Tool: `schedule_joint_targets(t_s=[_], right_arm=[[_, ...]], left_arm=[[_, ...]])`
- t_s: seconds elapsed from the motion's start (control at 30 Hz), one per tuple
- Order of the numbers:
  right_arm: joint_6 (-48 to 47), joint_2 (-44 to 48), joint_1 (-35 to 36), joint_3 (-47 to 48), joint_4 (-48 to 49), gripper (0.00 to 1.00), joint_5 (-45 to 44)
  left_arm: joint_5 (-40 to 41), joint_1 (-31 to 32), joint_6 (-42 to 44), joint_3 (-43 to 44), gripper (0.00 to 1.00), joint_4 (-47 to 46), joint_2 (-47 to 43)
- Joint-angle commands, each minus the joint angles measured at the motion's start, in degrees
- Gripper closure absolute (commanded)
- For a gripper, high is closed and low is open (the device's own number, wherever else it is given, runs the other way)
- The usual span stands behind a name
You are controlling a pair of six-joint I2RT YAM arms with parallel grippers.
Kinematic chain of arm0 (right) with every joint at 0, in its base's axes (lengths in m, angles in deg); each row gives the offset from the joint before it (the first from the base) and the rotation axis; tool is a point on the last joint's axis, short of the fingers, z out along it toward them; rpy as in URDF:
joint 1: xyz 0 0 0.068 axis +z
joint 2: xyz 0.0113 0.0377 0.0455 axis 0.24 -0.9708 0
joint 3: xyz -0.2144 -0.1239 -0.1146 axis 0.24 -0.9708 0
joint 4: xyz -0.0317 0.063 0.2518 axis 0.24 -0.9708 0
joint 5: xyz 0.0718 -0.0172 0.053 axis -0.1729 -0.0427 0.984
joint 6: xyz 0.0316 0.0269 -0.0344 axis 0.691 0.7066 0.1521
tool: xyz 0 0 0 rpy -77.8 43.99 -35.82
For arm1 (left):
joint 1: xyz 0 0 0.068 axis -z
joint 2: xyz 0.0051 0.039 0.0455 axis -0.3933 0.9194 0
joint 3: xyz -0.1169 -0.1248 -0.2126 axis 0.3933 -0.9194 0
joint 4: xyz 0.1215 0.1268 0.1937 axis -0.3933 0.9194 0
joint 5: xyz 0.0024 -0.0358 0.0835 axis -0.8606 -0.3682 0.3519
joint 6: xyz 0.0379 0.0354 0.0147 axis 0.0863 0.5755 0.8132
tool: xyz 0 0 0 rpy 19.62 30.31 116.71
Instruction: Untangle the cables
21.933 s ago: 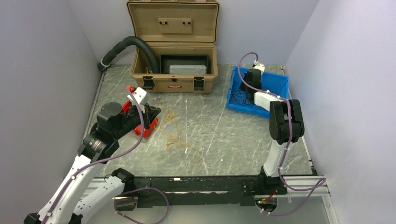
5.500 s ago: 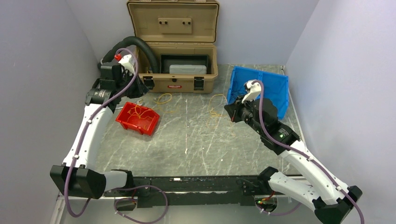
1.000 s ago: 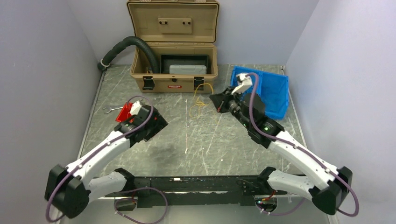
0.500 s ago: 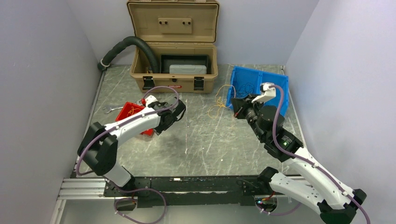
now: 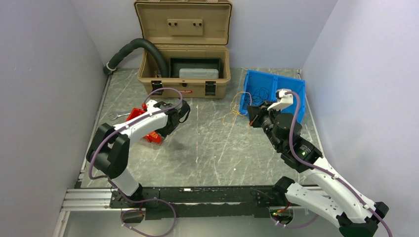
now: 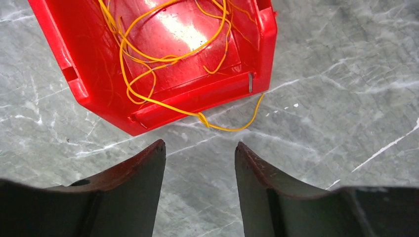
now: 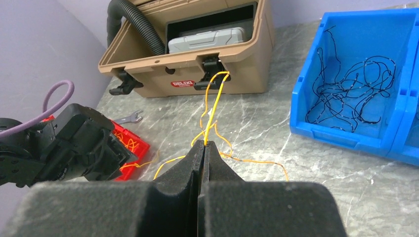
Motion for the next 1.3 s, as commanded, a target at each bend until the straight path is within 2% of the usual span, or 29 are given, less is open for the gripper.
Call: schedule_joint_targets(t_s=[0.0,0.47,0.6,0.7,0.83,0.9,1.07,1.27], right_arm=[[-0.9,0.0,-0.1,0.0,1.2,1.00,-0.5],[-1.3,0.5,-0.1,0.5,0.9,1.00,-0.5],[-1.4,0.7,-0.1,0.7,0.8,1.00,-0.4],[-1.4,1.0,-0.1,0.6,0.6,1.00,-0.3],[-1.4,1.3,-0.1,0.5,0.6,1.00,-0.6],[-1.4,1.4,-0.1,0.5,0.5,1.00,-0.6],[-1.5,1.4,-0.1,0.4,0.7,1.00,-0.6],[-1.3,1.2,-0.1,0.3,0.7,1.00,-0.2]], left_arm=[[-0.8,-1.8,-0.8,0.5,0.43,0.7,0.7],[-2.0,-2.6,-1.6,2.9,0.55,0.4,6.7],[-0.4,-2.8,-4.0,4.0,0.71,3.3,8.1],[0.1,-3.1,-3.8,4.1,0.73,3.5,8.1],[-0.1,-3.6,-2.5,4.0,0.94,3.4,6.6],[0.9,-3.6,-2.7,4.0,1.00,4.5,5.4],[2.3,-4.8,-1.5,3.3,1.00,5.2,1.2],[-0.9,-9.0,5.8,1.4,1.00,0.4,-4.8]])
